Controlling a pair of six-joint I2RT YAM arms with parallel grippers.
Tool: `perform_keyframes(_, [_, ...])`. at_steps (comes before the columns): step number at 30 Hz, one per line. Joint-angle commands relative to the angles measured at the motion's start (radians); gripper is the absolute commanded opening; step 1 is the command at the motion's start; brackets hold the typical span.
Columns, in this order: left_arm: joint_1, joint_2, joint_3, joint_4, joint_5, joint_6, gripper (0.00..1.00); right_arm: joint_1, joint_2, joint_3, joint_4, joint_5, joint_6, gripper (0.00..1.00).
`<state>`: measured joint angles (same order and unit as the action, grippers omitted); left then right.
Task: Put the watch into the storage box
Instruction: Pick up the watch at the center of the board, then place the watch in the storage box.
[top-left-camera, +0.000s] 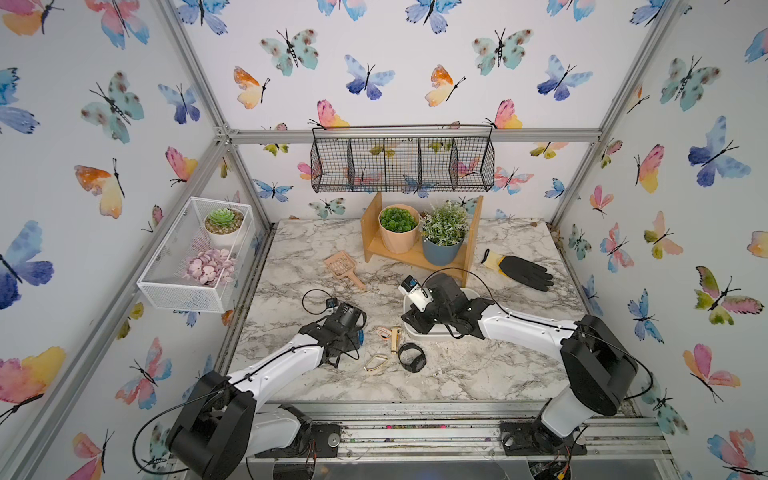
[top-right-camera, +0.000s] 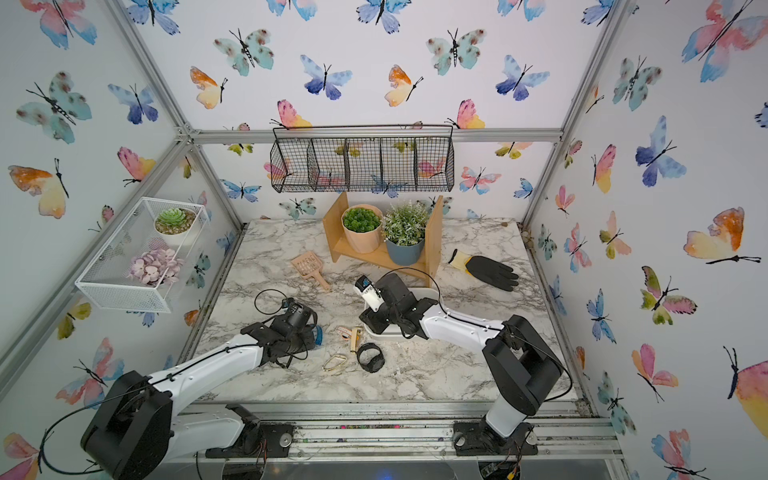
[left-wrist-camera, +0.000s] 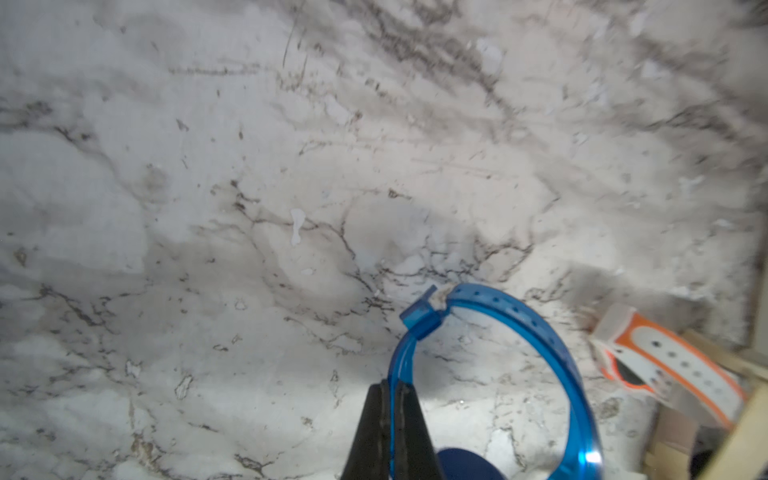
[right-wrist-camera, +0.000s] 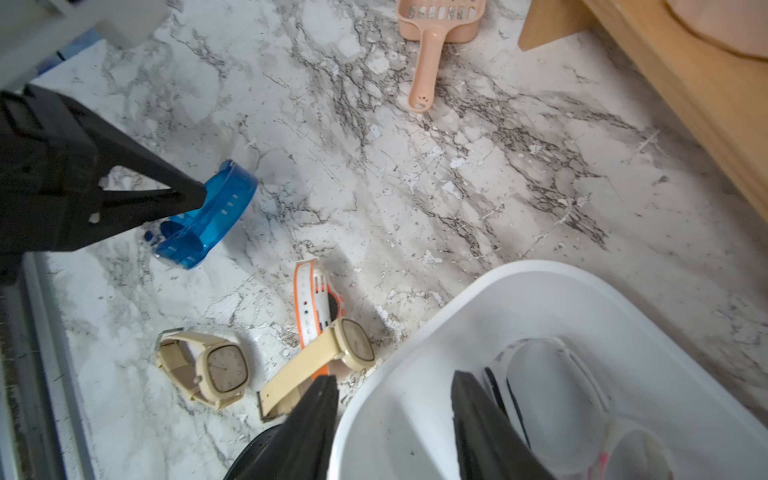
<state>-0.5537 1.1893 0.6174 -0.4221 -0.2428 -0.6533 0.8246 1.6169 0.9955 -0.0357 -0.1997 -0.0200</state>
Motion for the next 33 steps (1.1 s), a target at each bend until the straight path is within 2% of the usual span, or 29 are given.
perform_keyframes(1, [-0.006,-0.117,0.026,0.05,0.022,0.055,0.0,0.005,-0.061,-0.003,0.039,-0.116,-0.018,0.52])
perform_keyframes(7, [-0.009,-0.148,0.047,0.15,0.175,0.101,0.0,0.005,-0.088,0.017,0.033,-0.293,-0.032,0.52])
perform_keyframes(13, [-0.063,-0.108,0.089,0.238,0.226,0.121,0.0,0.006,-0.137,0.014,0.049,-0.343,-0.024,0.53])
perform_keyframes(18, [-0.115,-0.035,0.147,0.276,0.231,0.135,0.0,-0.005,-0.206,-0.004,0.003,-0.187,-0.06,0.55])
perform_keyframes(24, [-0.171,0.076,0.213,0.326,0.241,0.149,0.0,-0.059,-0.249,-0.024,-0.057,-0.091,-0.034,0.56])
perform_keyframes(30, [-0.213,0.206,0.281,0.35,0.238,0.161,0.0,-0.19,-0.326,-0.114,0.008,-0.067,0.058,0.57])
perform_keyframes(33, [-0.247,0.276,0.34,0.313,0.193,0.177,0.0,-0.24,-0.338,-0.135,0.008,-0.045,0.088,0.58])
